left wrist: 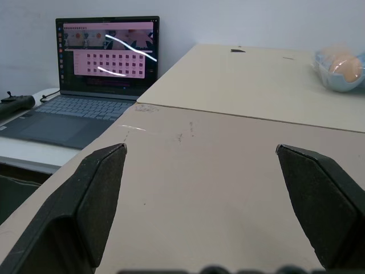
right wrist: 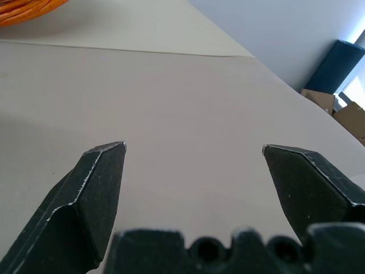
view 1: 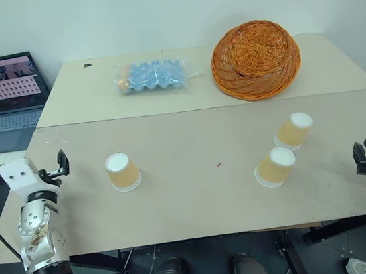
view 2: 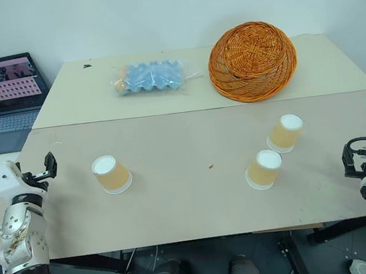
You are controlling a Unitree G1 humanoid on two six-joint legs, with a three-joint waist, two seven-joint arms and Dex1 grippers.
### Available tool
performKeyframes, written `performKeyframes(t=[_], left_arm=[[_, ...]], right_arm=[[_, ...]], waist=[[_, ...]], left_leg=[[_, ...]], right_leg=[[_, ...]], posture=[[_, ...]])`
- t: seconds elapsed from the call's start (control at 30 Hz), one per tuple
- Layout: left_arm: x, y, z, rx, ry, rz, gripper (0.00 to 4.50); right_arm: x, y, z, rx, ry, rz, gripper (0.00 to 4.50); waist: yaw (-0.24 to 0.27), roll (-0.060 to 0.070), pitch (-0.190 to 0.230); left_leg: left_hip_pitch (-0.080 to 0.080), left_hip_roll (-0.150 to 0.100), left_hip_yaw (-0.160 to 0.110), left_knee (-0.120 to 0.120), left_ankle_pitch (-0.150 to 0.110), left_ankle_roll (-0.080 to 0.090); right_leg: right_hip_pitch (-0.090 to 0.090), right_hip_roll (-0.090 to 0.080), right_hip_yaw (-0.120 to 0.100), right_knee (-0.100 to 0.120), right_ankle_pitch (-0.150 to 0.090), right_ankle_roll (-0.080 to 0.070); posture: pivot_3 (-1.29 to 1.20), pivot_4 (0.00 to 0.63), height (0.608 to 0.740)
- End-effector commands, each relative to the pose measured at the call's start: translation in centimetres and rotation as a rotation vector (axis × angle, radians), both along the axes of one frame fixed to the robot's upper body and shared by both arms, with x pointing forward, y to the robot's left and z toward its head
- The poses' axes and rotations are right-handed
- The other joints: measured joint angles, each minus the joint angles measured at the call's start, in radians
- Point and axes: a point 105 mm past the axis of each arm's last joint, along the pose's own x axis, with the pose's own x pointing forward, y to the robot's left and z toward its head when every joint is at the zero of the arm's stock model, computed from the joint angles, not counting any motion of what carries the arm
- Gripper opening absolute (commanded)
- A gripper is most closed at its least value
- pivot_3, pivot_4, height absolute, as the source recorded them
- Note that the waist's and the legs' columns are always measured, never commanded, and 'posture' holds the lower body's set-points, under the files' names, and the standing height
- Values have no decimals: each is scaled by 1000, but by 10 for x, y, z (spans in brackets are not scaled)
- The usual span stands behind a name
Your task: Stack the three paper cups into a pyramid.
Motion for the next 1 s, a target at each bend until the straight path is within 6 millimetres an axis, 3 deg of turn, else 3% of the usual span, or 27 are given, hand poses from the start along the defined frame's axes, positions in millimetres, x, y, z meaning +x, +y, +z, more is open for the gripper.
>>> performKeyframes(t=[0.03, 0.1, 0.17, 0.23, 0.33, 0.4, 0.5, 0.57, 0.67, 0.9, 1.0], left_arm=[[-1, 2, 26, 17, -81, -17, 4500], [4, -9, 48, -45, -149, -102, 4500], [5, -45, 88, -107, -241, -336, 4500], [-7, -85, 124, -83, -296, -562, 4500], [-38, -144, 146, -24, -266, -909, 4500], [-65, -181, 139, 34, -156, -1160, 4500], [-88, -204, 103, 155, 65, -1326, 4500], [-91, -206, 82, 227, 151, -1337, 4500], [-93, -209, 69, 259, 184, -1361, 4500], [-94, -223, 68, 283, 143, -1433, 4500], [-93, -226, 63, 300, 139, -1451, 4500]], right_arm=[[5, 6, 16, -14, -58, 19, 4475], [9, 9, 16, -11, -59, 29, 4475], [11, 9, 16, -9, -54, 31, 4475], [12, 9, 15, -11, -49, 34, 4475], [13, 8, 16, -13, -48, 35, 4475], [13, 7, 16, -14, -46, 34, 4475], [13, 5, 18, -20, -47, 31, 4475], [12, 1, 22, -32, -49, 30, 4475], [7, -5, 33, -63, -47, 61, 4475], [-29, 0, 56, -18, 74, 387, 4475], [-64, 35, 61, 105, 190, 706, 4475]], waist=[[0, 0, 0], [-1, 0, 0], [1, -1, 0], [1, -2, 1], [-2, -1, 0], [-5, 1, -1], [-17, 4, -2], [-23, 5, -2], [-22, 5, -1], [2, 5, -1], [8, 8, -2]], left_leg=[[0, 0, 0, 0, 0, 0], [0, 0, 0, 0, 0, 1], [0, 0, 0, 0, 0, 0], [-1, 0, -1, 1, 0, 0], [-1, 0, -1, 0, -2, -2], [-1, -1, 0, -1, 0, 0], [-1, -1, 2, -2, 6, -3], [1, 0, 3, -4, 4, 0], [3, 0, 4, -4, 3, 2], [5, 0, 3, -3, 2, 4], [5, 0, 3, -4, 1, 6]], right_leg=[[0, 0, 0, 0, 0, 0], [0, 0, 0, 0, 0, 0], [0, 0, 0, 0, 0, 0], [0, 0, -1, 0, 0, 0], [0, -1, 0, -1, 0, 0], [2, -1, 2, -1, 0, 0], [2, 0, 4, -1, -3, 0], [2, 1, 4, 1, -4, -1], [3, 3, 5, 2, -4, -2], [7, 2, 4, -2, -8, -7], [9, 1, 4, -2, -8, -6]], posture=[[0, 150, 726], [0, 150, 726], [0, 150, 726], [0, 150, 726], [0, 150, 726], [0, 150, 726], [0, 150, 726], [0, 150, 726], [0, 150, 726], [0, 150, 726], [0, 150, 726]])
